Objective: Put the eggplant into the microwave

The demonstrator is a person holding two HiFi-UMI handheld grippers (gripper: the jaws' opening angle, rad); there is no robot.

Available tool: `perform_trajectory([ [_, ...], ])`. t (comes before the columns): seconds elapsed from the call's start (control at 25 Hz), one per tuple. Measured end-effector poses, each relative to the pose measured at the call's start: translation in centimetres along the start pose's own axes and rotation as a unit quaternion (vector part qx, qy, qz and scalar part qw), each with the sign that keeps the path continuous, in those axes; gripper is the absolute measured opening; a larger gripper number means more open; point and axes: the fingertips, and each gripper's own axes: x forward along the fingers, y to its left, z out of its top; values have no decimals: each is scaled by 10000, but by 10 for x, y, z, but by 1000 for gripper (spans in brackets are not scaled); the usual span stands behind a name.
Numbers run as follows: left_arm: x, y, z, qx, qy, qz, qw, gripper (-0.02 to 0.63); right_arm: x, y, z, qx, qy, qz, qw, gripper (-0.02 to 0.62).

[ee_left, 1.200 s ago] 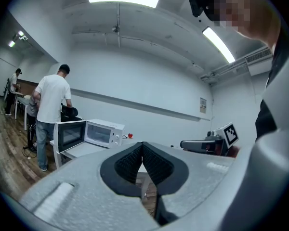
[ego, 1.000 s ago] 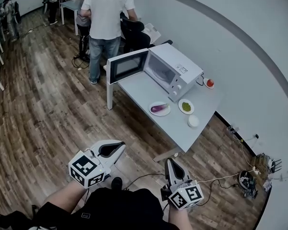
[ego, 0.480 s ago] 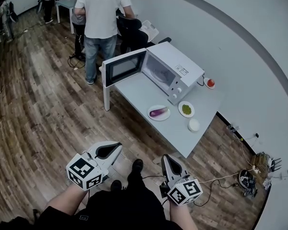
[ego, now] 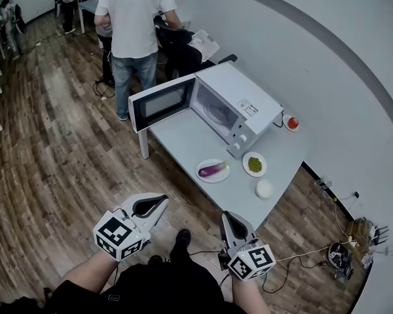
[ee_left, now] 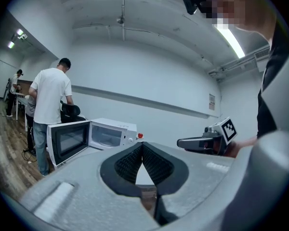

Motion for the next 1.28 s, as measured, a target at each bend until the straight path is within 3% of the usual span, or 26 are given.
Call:
perform_trajectory([
  [0.36, 82, 17, 28, 37, -8, 78, 10000, 8, 38, -70, 19, 25, 42, 215, 9998, 15],
  [0.72, 144, 26, 32, 1, 179, 329, 9993, 8, 54, -133, 27, -96, 74, 321, 9994, 15],
  [1.28, 184, 62, 8, 5, 369, 299, 9989, 8, 99, -166, 4, -549, 437, 13, 9975, 16],
])
